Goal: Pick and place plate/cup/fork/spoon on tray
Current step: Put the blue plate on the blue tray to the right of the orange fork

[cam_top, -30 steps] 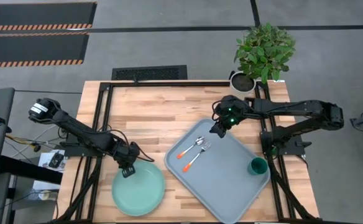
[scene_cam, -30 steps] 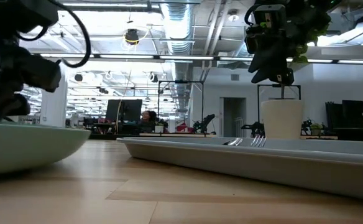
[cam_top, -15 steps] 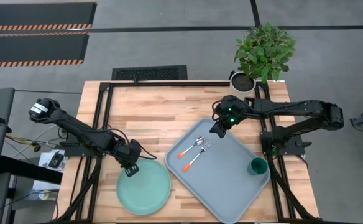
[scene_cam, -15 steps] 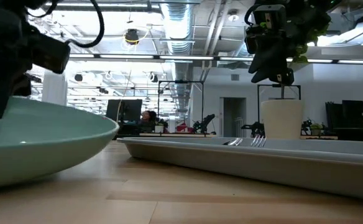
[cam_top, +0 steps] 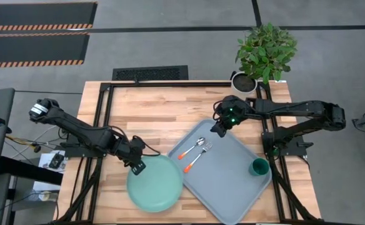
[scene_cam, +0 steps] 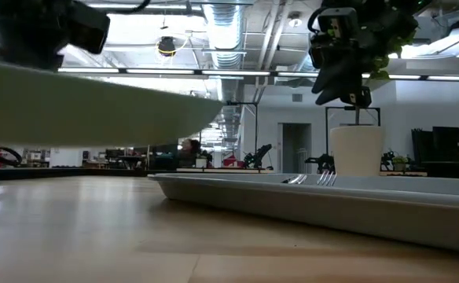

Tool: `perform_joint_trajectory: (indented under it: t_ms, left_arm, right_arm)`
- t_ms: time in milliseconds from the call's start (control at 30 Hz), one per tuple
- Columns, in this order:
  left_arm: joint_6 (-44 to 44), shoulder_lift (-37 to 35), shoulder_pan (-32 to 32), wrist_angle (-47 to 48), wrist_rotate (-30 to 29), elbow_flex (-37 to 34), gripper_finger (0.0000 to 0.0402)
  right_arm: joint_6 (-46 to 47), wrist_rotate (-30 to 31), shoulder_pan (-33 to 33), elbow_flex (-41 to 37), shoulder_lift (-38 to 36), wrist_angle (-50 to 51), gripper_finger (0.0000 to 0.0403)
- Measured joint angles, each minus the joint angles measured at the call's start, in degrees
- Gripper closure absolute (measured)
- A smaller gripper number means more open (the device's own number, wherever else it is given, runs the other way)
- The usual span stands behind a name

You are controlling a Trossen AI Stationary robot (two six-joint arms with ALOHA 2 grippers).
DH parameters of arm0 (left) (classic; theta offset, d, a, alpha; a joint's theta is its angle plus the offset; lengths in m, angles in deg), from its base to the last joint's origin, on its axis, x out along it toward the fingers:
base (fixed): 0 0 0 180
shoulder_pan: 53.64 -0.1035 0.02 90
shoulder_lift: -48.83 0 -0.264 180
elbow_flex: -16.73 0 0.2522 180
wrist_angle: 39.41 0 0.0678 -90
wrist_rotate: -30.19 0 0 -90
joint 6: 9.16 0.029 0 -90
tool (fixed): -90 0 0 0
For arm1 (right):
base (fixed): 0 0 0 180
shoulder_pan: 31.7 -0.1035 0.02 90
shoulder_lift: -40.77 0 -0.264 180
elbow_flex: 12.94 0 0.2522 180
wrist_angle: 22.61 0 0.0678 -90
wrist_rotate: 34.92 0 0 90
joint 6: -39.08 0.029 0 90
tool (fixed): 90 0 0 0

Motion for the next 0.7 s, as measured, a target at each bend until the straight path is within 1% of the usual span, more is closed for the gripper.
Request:
perform_joint_trajectory:
  t_ms: [200, 267, 367, 567, 700]
  left_arm:
    - [-0.74, -0.02, 2.22, 6.67, 0.5, 3.66, 0.0401]
    - [-1.47, -0.02, 3.07, 7.69, -0.65, 4.81, 0.0401]
    - [-3.05, -0.07, 3.56, 8.62, -5.09, 6.18, 0.0401]
    - [-5.43, -0.61, 3.48, 9.0, -14.29, 7.91, 0.0401]
    - [-7.1, -2.14, 2.49, 9.37, -22.48, 8.43, 0.0401]
  right_arm:
    - [0.07, 0.0, 0.0, 0.0, 0.0, -1.02, 0.0269]
    - [0.06, 0.02, -0.01, 0.0, 0.0, -1.03, 0.027]
    - [0.06, 0.36, -0.34, 0.0, 0.0, -1.41, 0.027]
    - [0.04, 3.58, -2.23, 0.0, 0.0, -5.52, 0.0271]
    - [-0.07, 7.0, -3.4, 0.0, 0.0, -9.11, 0.0271]
